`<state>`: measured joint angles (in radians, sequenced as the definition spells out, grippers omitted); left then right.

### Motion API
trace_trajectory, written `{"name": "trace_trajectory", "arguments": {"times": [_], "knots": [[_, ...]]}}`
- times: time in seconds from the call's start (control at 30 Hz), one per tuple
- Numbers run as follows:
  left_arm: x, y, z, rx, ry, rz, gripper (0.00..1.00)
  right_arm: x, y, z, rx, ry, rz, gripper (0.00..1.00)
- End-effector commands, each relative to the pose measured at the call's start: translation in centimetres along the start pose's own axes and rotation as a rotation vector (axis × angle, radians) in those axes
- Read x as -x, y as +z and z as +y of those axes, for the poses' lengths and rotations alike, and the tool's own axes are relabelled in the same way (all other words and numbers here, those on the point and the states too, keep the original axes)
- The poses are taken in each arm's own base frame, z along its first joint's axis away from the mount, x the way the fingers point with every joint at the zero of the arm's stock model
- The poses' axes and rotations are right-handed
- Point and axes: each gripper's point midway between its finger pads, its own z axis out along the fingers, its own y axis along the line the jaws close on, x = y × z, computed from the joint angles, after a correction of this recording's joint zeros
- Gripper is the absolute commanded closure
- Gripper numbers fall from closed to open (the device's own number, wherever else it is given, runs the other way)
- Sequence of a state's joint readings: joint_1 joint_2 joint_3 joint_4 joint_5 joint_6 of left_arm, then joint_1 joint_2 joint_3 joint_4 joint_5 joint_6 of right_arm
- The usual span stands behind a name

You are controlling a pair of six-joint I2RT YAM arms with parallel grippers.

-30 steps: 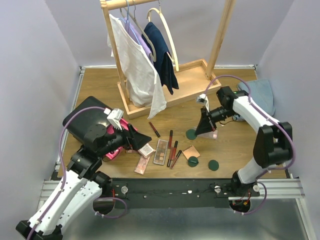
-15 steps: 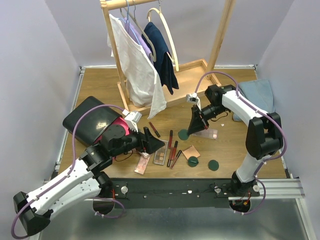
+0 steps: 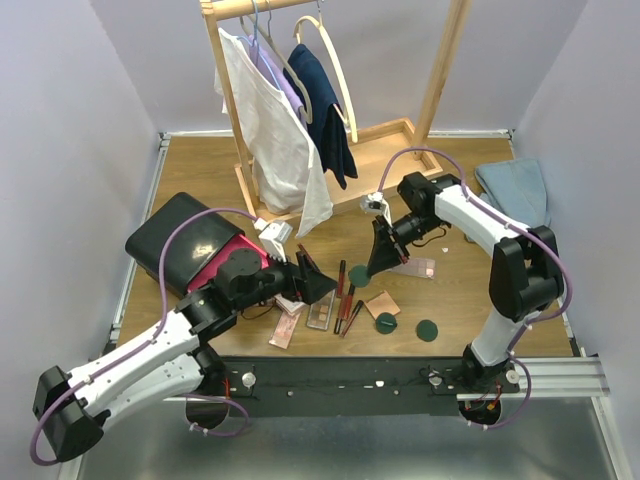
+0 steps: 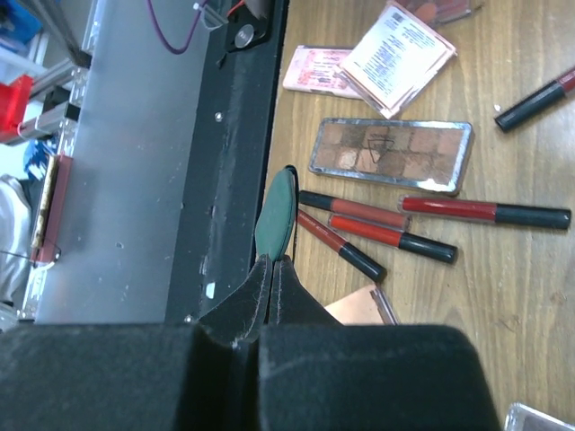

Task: Organize the makeup
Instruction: Place the makeup tool in the drawer.

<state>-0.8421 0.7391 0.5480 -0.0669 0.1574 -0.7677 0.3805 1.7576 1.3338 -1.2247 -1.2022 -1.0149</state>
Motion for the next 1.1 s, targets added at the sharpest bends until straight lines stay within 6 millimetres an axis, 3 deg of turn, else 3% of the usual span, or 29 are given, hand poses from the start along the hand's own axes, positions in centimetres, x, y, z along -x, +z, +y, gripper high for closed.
{"name": "trace_trajectory", "arguments": {"times": [0.0, 0.27, 0.57, 0.67, 0.77, 0.8, 0.93, 1.03, 1.07], "knots": [[0.0, 1.4, -0.4, -0.031, 0.005, -0.007, 0.12, 0.8, 0.8, 2.5, 0.067, -0.053, -0.022, 0.99], [-0.5, 3.3, -1.5, -0.061, 0.037, 0.031, 0.18, 1.7, 1.6, 4.6, 0.139, -0.096, -0.039, 0.99], [-1.9, 5.0, -3.0, -0.112, 0.073, 0.106, 0.31, 1.7, 2.1, 5.2, 0.16, -0.102, -0.035, 0.99], [-2.3, 5.3, -3.1, -0.119, 0.081, 0.121, 0.4, 1.6, 2.3, 5.2, 0.164, -0.099, -0.036, 0.99], [-2.5, 5.4, -3.5, -0.142, 0.086, 0.127, 0.6, 1.4, 2.3, 5.2, 0.168, -0.093, -0.035, 0.99], [-2.5, 5.4, -3.5, -0.145, 0.086, 0.129, 0.72, 1.4, 2.3, 5.2, 0.166, -0.095, -0.033, 0.98], [-2.4, 5.3, -3.7, -0.153, 0.085, 0.119, 0.97, 1.1, 2.4, 4.9, 0.154, -0.094, -0.026, 0.87], [-1.9, 4.7, -3.3, -0.127, 0.085, 0.088, 1.0, 0.7, 2.4, 4.4, 0.121, -0.093, -0.012, 0.68], [-1.9, 4.4, -3.0, -0.113, 0.089, 0.084, 1.0, 0.9, 2.2, 4.7, 0.099, -0.069, -0.006, 0.57]]}}
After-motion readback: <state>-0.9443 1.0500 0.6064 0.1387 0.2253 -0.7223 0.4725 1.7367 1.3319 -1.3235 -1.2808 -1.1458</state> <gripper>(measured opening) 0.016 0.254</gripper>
